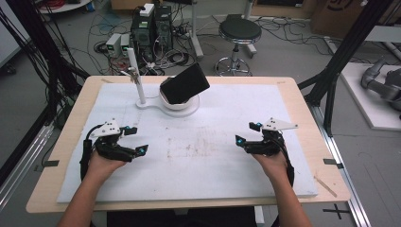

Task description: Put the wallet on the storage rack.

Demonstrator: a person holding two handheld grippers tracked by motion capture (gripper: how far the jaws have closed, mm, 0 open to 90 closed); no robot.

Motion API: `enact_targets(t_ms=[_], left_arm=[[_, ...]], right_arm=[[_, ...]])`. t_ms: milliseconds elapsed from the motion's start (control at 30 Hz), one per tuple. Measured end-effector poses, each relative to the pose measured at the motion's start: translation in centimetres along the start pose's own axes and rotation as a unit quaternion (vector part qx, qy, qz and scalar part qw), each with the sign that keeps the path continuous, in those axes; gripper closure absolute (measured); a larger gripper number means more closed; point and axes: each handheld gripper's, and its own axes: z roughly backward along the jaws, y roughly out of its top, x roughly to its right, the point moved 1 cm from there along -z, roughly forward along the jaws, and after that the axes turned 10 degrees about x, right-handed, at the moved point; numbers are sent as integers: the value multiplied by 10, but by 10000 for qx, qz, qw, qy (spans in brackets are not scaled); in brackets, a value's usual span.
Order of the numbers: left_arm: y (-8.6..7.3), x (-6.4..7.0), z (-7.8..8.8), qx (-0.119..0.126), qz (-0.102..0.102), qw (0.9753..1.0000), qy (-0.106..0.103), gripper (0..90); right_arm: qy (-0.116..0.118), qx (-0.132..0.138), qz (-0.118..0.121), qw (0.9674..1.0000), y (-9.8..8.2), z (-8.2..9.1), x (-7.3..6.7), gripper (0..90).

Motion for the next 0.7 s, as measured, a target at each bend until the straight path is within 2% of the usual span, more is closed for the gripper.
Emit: enact_targets(t_ms=[333,700], left_arm=[[-1,1,-3,-61,-11,10000,7,122],[-2,0,-2,-59,0,10000,22,122]], right_arm=[[-22,35,-127,9999,-3,2,6,187],[-34,137,-71,9999,-2,3,5,187]])
